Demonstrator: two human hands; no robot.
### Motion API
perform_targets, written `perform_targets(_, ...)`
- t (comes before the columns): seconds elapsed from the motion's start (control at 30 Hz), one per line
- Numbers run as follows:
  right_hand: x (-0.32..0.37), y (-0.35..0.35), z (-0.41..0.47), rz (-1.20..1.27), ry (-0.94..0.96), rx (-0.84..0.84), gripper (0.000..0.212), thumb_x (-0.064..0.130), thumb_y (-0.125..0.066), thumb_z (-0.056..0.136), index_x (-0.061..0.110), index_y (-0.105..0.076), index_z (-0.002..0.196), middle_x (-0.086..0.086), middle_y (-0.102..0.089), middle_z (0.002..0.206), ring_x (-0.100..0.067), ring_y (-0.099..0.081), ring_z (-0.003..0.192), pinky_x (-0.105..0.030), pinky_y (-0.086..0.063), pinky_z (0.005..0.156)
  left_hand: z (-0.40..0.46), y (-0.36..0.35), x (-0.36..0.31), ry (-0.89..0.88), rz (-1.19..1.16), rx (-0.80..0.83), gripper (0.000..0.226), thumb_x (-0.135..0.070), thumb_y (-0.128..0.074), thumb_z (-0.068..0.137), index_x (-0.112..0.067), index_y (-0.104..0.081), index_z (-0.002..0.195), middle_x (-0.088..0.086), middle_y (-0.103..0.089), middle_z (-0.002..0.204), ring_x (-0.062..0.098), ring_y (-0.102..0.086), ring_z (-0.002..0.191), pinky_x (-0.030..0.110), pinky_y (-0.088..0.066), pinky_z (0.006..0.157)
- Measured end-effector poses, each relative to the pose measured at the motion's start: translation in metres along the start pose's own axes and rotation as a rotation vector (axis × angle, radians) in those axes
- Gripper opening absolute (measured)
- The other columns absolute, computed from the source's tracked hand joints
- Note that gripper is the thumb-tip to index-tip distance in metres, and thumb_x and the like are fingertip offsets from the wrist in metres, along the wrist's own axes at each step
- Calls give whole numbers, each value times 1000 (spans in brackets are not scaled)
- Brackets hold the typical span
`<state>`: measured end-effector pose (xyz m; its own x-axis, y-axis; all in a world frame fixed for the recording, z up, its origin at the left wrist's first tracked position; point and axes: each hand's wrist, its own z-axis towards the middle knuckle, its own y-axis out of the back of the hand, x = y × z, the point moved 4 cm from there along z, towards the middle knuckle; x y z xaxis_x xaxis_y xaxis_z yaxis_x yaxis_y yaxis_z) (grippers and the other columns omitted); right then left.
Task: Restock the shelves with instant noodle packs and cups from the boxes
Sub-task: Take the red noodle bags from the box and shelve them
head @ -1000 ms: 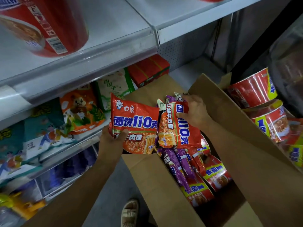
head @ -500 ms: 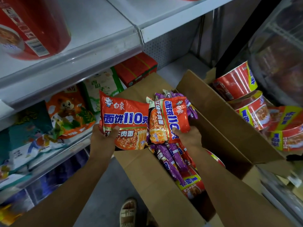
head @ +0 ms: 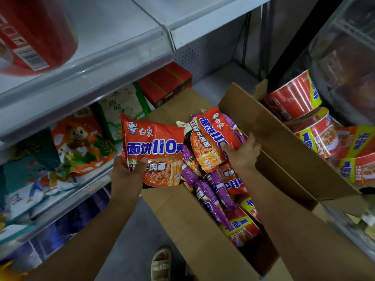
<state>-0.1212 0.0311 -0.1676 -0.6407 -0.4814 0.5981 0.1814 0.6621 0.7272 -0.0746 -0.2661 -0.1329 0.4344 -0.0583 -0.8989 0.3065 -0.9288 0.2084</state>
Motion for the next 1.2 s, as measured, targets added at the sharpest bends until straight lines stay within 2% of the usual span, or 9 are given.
perform_targets(0.03,-9,-3,-2,14,-83,4,98,47,-76,75,7,-22,147,-21,-28,147,-37,-28,137,-52,-31,110,1,-1,0,1,-2,3,39,-20,-64,90,-11,-48,124,3,-63,109,18,-63,89,23,-47,65)
perform_targets(0.17,-28,-23,-7,63,-216,137,94,67,-70,67,5,-42,132,-15,-55,130,-36,-52,121,-48,-41,104,6,-6,1,-3,11,28,42,-26,-66,89,-13,-51,125,3,-65,112,18,-65,93,26,-49,68)
perform_targets(0.27,-24,-38,-9,261,-183,131,95,56,-77,67,10,-33,137,-12,-56,129,-34,-54,120,-53,-42,102,11,-8,2,-8,22,34,41,-26,-66,88,-14,-52,125,4,-66,113,22,-65,97,35,-52,79)
perform_targets(0.37,-11,-47,-16,415,-162,122,107,49,-78,70,20,-12,148,-10,-52,131,-31,-51,122,-52,-42,103,15,-9,3,-15,29,38,39,-24,-66,88,-15,-52,123,3,-65,112,21,-65,97,34,-51,78)
perform_targets(0.53,-4,-47,-15,593,-115,59,88,18,-73,83,12,-14,148,-8,-52,127,-24,-53,119,-33,-43,91,15,-10,2,-23,22,41,35,-21,-65,89,-16,-51,121,1,-64,107,16,-64,92,24,-47,66)
perform_targets(0.67,0,-38,-15,610,-48,0,77,15,-71,84,14,-22,143,-3,-55,120,-21,-58,113,-36,-48,96,12,-9,-2,-43,31,59,37,-19,-64,90,-13,-50,123,1,-64,107,10,-63,88,21,-46,63)
perform_targets(0.87,10,-10,-22,545,41,-47,69,11,-69,85,15,-28,141,-6,-55,128,-20,-56,117,-35,-46,98,0,-6,-17,-87,62,68,36,-20,-64,90,-13,-48,122,0,-61,106,11,-61,84,21,-44,62)
perform_targets(1.0,15,15,-34,474,90,-53,68,10,-64,89,15,-26,144,-5,-56,128,-20,-55,118,-35,-44,100,-12,-2,-28,-122,84,86,31,-20,-64,90,-15,-47,115,1,-61,103,20,-62,90,25,-45,70)
perform_targets(1.2,28,64,-70,459,159,-45,70,12,-62,91,17,-21,147,-1,-55,127,-16,-55,114,-37,-47,97,-38,8,-56,-181,47,140,35,-21,-64,90,-18,-43,118,0,-60,107,18,-61,92,31,-48,77)
